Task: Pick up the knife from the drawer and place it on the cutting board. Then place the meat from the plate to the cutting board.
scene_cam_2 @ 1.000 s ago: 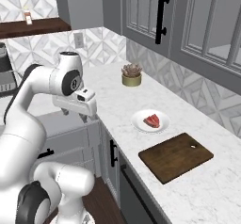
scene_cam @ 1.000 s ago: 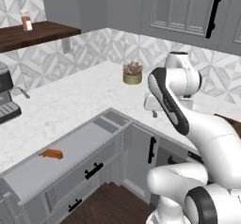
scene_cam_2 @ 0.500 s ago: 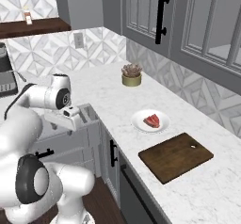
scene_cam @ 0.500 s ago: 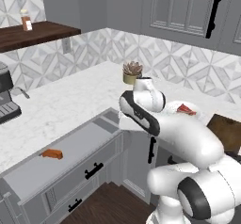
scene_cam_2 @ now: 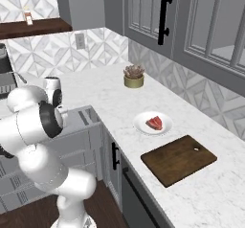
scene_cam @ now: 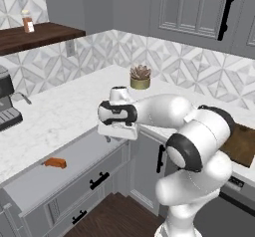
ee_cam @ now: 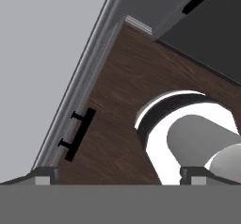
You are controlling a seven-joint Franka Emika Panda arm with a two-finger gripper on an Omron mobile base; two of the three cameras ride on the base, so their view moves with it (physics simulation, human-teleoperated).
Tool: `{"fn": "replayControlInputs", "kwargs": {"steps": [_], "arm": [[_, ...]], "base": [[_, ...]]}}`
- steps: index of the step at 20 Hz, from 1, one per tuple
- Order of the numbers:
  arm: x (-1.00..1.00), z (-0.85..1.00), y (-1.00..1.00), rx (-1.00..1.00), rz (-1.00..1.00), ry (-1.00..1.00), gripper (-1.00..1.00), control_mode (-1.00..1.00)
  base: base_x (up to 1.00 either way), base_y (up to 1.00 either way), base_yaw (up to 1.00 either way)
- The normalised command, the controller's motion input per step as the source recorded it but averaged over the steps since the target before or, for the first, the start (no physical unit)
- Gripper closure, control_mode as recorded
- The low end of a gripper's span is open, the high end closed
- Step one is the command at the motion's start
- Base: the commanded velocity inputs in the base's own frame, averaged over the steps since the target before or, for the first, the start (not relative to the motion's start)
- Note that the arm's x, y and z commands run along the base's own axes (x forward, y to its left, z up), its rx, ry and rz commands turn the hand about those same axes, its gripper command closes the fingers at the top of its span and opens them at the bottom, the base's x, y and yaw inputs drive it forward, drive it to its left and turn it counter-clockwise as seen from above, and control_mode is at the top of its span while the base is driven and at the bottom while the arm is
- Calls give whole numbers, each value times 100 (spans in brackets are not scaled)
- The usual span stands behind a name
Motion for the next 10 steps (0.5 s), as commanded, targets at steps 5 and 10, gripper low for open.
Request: {"fn": "replayControlInputs", "kwargs": {"steps": [5, 10], "arm": [[51, -73, 34, -7, -5, 0, -100, -100], [18, -75, 6, -4, -3, 0, -100, -100]], "base": [[0, 0, 0], [0, 0, 0]]}}
